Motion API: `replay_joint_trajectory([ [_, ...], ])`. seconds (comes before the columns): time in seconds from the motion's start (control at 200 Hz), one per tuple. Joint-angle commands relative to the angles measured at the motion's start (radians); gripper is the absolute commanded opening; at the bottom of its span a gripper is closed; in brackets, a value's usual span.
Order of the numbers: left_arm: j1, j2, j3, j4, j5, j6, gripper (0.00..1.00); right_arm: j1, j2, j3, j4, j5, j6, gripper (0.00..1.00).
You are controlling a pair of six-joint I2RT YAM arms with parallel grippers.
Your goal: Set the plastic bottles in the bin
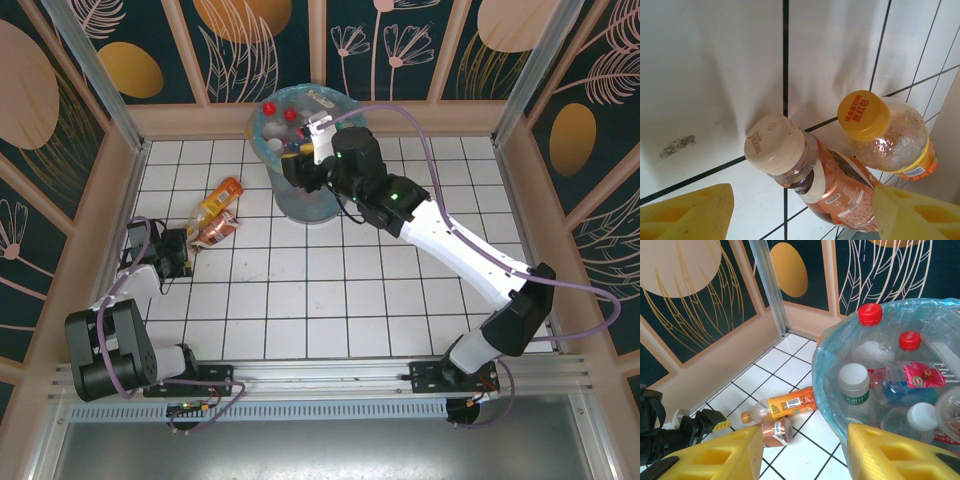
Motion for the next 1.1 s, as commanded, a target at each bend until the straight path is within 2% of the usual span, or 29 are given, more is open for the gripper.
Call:
replay_joint_trajectory([
  [0.0, 0.005, 0.040, 0.050, -0.087, -0.019, -0.068, 0.72, 0.006, -0.038, -0.020, 0.047, 0.033, -0.014, 0.48],
  [0.275, 0.005, 0.157, 0.153, -0.150, -0.007, -0.068, 0.68, 0.001, -0.040, -0.051, 0.084, 0.027, -0.018, 0.49],
  [0.56, 0.005, 0.185, 0.137, -0.155, -0.021, -0.136, 0.65, -0.011, -0.049, -0.077, 0.112, 0.026, -0.023, 0.49],
  [0.946, 0.004, 0.205, 0.115, -0.130, -0.028, -0.180, 0.52, -0.044, -0.063, -0.110, 0.133, 0.014, -0.019, 0.49],
  [1.036, 0.005, 0.213, 0.120, -0.131, -0.026, -0.182, 0.52, -0.048, -0.067, -0.115, 0.135, 0.013, -0.018, 0.49],
  [1.096, 0.005, 0.222, 0.124, -0.132, -0.018, -0.180, 0.58, -0.050, -0.070, -0.118, 0.136, 0.013, -0.018, 0.49],
])
